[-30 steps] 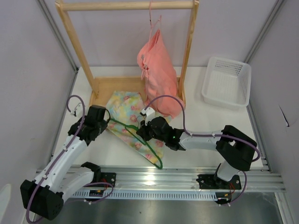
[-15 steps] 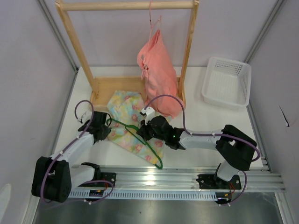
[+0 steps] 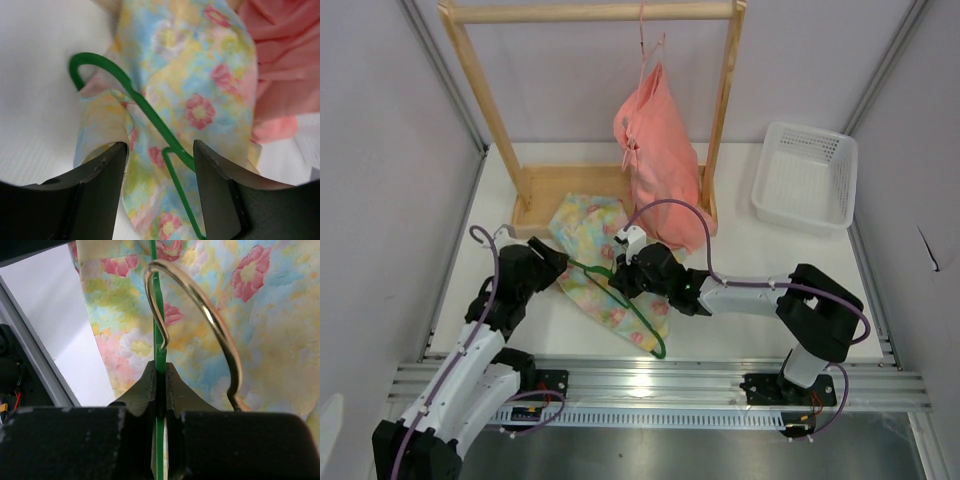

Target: Place the skirt on the hanger

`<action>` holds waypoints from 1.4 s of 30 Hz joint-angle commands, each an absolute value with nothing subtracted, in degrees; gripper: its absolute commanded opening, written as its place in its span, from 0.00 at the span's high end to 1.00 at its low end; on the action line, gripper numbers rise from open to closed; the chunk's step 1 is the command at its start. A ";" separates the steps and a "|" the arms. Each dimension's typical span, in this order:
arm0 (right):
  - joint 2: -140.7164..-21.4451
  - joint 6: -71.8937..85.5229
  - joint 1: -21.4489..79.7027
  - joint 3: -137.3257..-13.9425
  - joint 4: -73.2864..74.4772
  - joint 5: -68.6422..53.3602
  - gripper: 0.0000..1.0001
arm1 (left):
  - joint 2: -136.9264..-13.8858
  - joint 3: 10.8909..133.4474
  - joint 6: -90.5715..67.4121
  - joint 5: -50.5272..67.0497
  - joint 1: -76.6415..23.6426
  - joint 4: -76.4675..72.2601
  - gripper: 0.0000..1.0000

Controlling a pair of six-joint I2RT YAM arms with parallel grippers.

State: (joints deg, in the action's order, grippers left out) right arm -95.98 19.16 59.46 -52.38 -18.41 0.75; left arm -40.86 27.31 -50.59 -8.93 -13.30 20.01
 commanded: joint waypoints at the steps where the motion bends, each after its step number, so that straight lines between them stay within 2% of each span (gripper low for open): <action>1: -97.82 16.44 58.71 -52.91 -10.99 0.70 1.00 | -37.71 26.37 -45.18 -3.96 -16.94 19.58 0.39; 4: -97.91 16.61 58.27 -53.09 -10.81 0.62 1.00 | -34.30 26.19 -43.86 -7.28 -20.90 22.32 0.38; 7: -98.00 16.87 58.27 -53.17 -10.90 0.62 1.00 | -30.25 24.26 -42.63 -5.63 -22.41 20.75 0.31; 10: -98.17 17.31 58.10 -53.44 -10.81 -1.05 1.00 | -28.66 24.17 -41.23 -5.98 -23.20 21.71 0.29; 11: -98.35 17.31 58.01 -53.61 -10.81 -0.97 1.00 | -28.22 24.34 -40.96 -5.98 -23.55 21.80 0.19; 12: -98.26 17.40 57.92 -53.61 -10.81 -1.05 1.00 | -27.43 24.35 -40.78 -6.06 -24.34 21.71 0.18; 17: -98.26 17.84 57.57 -53.44 -10.81 -1.58 1.00 | -27.59 24.61 -38.06 -2.56 -26.54 19.08 0.25; 27: -98.70 18.19 56.95 -54.32 -10.64 -2.90 1.00 | -43.58 24.43 -33.67 -6.85 -50.78 7.48 0.30; 35: -98.44 18.46 56.69 -54.75 -10.28 -3.16 1.00 | -53.43 24.96 -32.26 -17.55 -65.20 1.94 0.31; 42: -99.14 18.81 56.78 -54.84 -10.28 -3.43 1.00 | -63.19 29.62 -31.11 -25.39 -76.45 4.13 0.32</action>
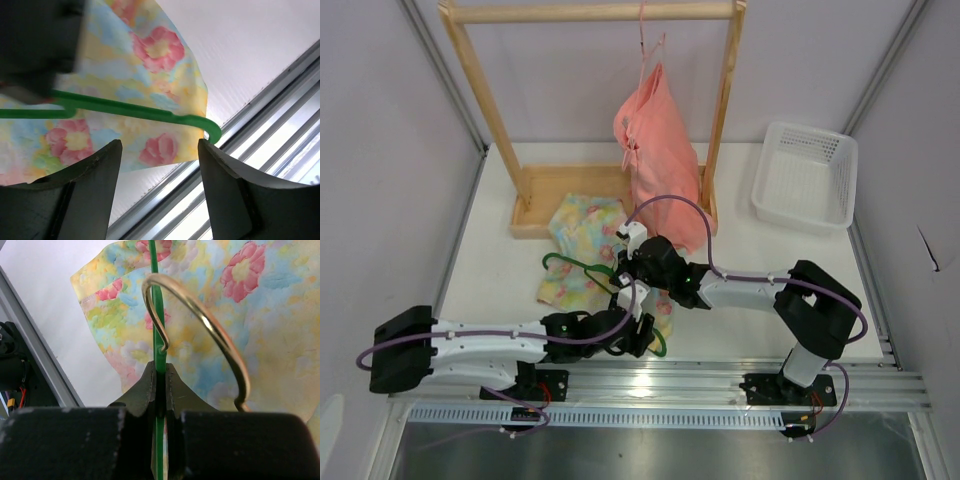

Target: Place the skirt on the hanger

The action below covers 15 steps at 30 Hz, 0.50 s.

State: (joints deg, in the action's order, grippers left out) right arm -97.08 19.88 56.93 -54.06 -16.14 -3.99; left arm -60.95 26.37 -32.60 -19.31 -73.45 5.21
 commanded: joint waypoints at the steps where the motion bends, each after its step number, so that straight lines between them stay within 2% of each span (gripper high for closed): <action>1: -99.14 18.90 56.78 -54.84 -10.28 -3.43 1.00 | -63.72 29.71 -31.29 -25.84 -77.25 3.87 0.32; 15: -99.40 19.16 56.87 -55.02 -10.37 -3.43 1.00 | -74.35 35.15 -29.36 -30.85 -84.54 5.10 0.32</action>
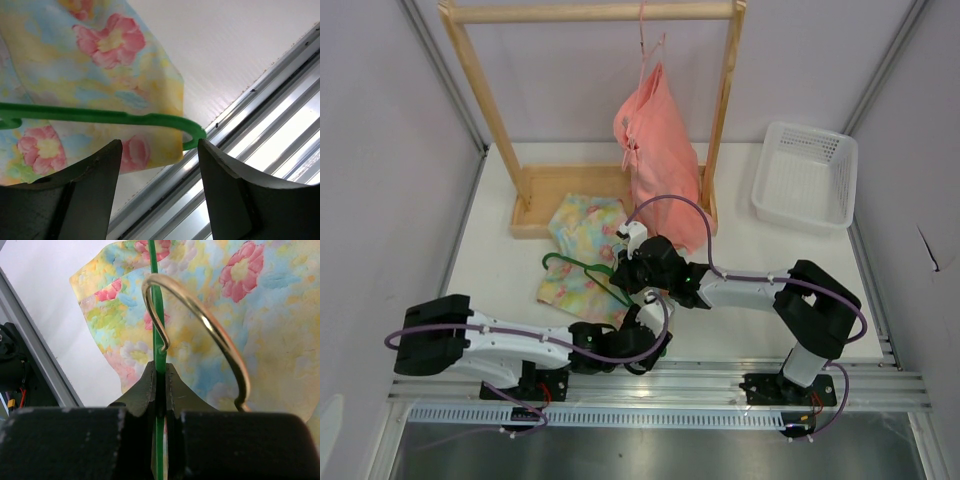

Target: Place the skirt on the hanger

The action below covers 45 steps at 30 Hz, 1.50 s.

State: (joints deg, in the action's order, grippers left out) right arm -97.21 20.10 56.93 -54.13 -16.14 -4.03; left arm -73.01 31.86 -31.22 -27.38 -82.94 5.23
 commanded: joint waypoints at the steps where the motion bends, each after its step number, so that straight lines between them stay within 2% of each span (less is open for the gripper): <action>1: -99.49 19.16 56.87 -55.02 -10.28 -3.43 1.00 | -74.79 35.68 -29.18 -31.37 -84.81 5.36 0.32; 12: -99.49 19.34 56.87 -55.02 -10.63 -3.34 1.00 | -77.61 38.15 -29.79 -37.00 -86.22 11.77 0.42; 22: -100.19 19.69 56.87 -55.02 -11.16 -3.60 1.00 | -76.11 35.77 -28.13 -33.75 -86.84 9.93 0.39; 35: -99.84 19.69 56.87 -54.84 -10.90 -3.34 1.00 | -81.47 38.58 -28.04 -37.26 -88.06 10.02 0.46; 38: -100.11 19.60 56.87 -54.93 -10.90 -3.08 1.00 | -81.47 39.02 -27.69 -38.14 -88.07 10.19 0.60; 39: -100.37 19.69 56.87 -54.93 -10.99 -3.08 1.00 | -81.39 39.55 -27.60 -38.41 -88.07 10.37 0.73; 40: -100.37 19.60 56.87 -54.93 -10.90 -3.16 1.00 | -81.30 39.90 -27.51 -38.84 -88.07 10.81 0.80; 41: -100.46 19.51 56.87 -54.93 -10.90 -3.16 1.00 | -81.12 39.99 -26.99 -39.20 -88.07 10.98 0.99; 45: -100.63 19.51 56.78 -55.02 -10.90 -3.16 1.00 | -79.37 41.31 -25.75 -40.43 -88.07 11.95 1.00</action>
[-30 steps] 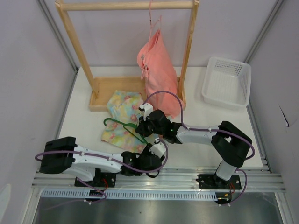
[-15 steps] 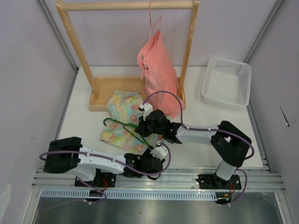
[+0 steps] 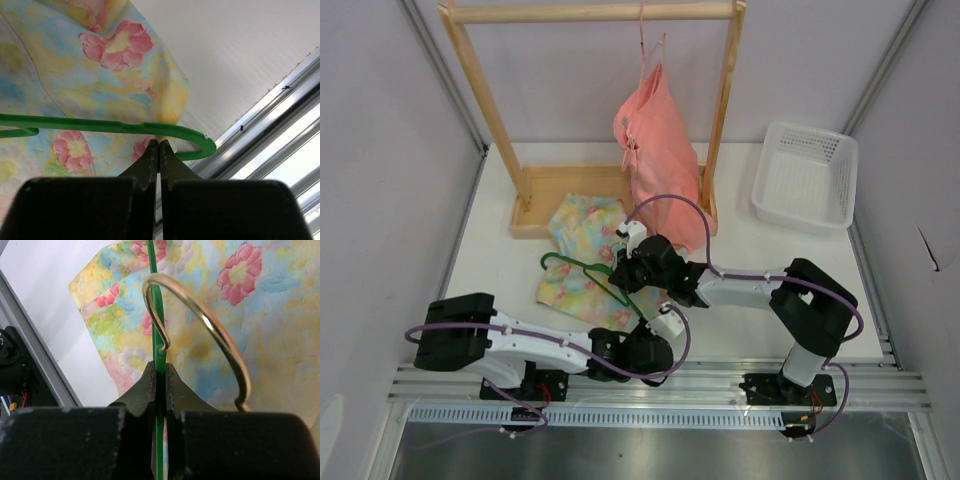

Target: Place the skirt on the hanger

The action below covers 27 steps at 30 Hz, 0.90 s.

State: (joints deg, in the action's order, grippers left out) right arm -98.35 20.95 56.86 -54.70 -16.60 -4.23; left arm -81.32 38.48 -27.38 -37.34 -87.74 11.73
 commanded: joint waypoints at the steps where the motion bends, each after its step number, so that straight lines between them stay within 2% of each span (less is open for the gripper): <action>1: -100.63 19.42 56.78 -55.02 -10.81 -3.16 1.00 | -78.32 41.74 -25.58 -40.69 -88.07 12.30 1.00; 13: -101.51 17.85 56.87 -56.60 -8.44 -2.20 1.00 | -64.17 44.12 -23.39 -42.37 -83.59 20.74 1.00; 27: -102.39 10.99 59.15 -63.28 2.28 3.25 1.00 | -63.02 51.59 -16.97 -35.16 -77.26 22.85 1.00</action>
